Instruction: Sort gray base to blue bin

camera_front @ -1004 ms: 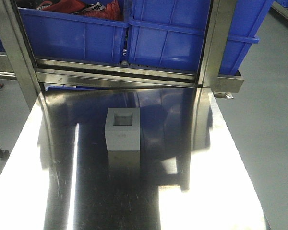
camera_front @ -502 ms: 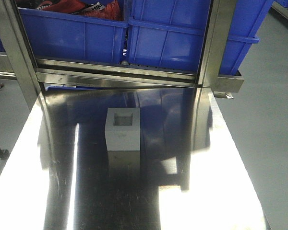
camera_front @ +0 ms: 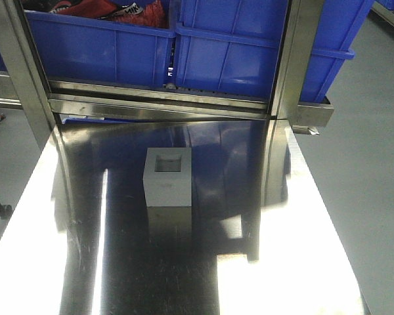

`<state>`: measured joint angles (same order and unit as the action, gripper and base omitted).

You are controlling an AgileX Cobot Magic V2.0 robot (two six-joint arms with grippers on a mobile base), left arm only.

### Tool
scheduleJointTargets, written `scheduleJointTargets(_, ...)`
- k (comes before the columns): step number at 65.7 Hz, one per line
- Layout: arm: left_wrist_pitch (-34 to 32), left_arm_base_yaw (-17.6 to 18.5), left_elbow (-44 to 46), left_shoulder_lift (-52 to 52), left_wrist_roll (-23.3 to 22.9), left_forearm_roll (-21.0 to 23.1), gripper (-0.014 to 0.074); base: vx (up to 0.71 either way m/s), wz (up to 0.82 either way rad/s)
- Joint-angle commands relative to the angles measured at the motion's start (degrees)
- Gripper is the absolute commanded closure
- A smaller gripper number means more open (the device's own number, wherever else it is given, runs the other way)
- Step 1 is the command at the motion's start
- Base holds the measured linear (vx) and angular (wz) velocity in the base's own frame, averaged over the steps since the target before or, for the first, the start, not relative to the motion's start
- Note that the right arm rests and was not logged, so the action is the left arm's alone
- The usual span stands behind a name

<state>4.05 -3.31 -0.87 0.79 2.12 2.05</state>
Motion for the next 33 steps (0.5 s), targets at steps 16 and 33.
scheduleJointTargets(16,11.39,0.14,23.08,-16.5,0.46,0.38,0.0593,0.0,0.0)
scheduleJointTargets(33,12.97,0.14,30.13,-27.57,0.41,0.38,0.0591,0.0,0.0)
